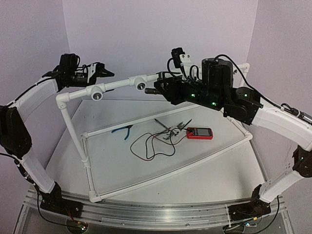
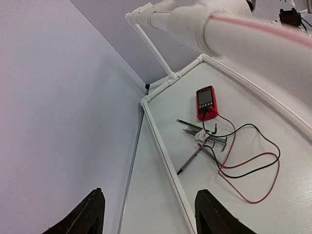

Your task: Install the water faucets

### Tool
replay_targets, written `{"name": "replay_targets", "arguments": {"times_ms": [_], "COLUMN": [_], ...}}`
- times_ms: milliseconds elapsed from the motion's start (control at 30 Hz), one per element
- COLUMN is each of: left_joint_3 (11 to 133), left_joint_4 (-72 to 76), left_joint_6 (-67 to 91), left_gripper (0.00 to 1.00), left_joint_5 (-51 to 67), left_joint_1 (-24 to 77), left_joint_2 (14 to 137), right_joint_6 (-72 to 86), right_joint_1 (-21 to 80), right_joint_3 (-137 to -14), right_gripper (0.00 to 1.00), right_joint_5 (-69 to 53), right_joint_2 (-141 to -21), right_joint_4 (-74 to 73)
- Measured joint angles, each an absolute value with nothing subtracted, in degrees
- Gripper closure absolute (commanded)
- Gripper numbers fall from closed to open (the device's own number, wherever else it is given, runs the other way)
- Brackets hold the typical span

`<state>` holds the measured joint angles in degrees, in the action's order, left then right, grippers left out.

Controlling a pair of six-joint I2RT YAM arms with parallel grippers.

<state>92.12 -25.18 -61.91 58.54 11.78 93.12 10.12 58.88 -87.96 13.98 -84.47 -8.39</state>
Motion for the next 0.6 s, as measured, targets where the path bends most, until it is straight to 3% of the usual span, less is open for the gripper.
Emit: {"name": "replay_targets", "arguments": {"times_ms": [167, 367, 600], "left_joint_3": [79.64, 71.85, 71.81], "left_joint_4": [7.07, 51.88, 69.53], "left_joint_6": [-63.23, -43.18, -23.43], "left_gripper": [0.34, 0.34, 0.34], "left_joint_5": [72.24, 80.83, 81.69], "left_joint_1": [4.92, 7.18, 8.09], "left_joint_2": [96.38, 101.5, 104.51], "right_joint_6": [9.27, 8.61, 7.34], "right_joint_1": [58.43, 57.86, 57.58], "right_joint_3": [-87.15, -85.82, -85.8], "right_gripper": [1.0, 1.0, 1.0], "right_joint_5": [14.0, 13.86, 11.32], "right_joint_2": [-84.39, -84.38, -84.4], "right_joint_4": [-8.27, -8.43, -8.32]}}
